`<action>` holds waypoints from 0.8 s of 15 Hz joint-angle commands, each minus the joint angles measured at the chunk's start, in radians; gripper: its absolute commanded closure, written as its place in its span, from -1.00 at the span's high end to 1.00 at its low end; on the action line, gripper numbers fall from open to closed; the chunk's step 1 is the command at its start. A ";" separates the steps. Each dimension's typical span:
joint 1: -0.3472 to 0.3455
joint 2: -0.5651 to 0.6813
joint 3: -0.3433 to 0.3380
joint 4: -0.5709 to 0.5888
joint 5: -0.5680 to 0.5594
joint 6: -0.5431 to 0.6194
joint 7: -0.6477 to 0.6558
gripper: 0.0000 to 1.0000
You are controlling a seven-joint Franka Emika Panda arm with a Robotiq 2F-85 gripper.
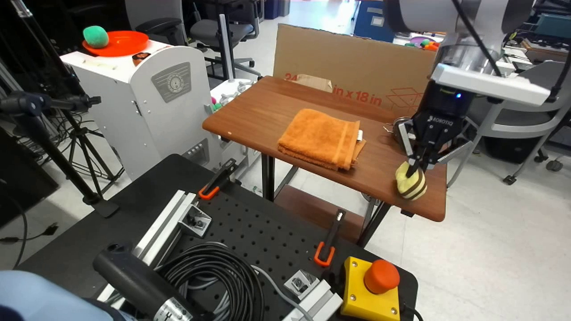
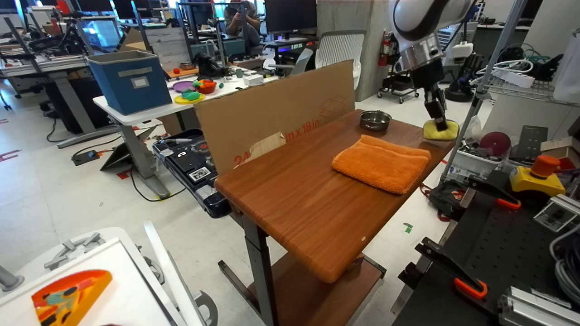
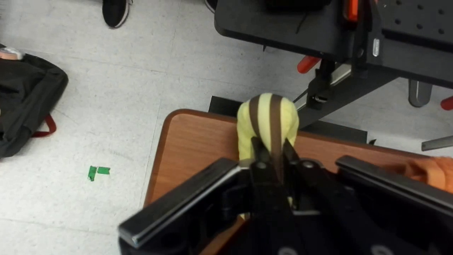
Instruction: Remove the object from the pot.
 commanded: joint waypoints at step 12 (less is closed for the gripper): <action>0.032 -0.176 0.006 -0.204 -0.019 0.162 0.085 0.89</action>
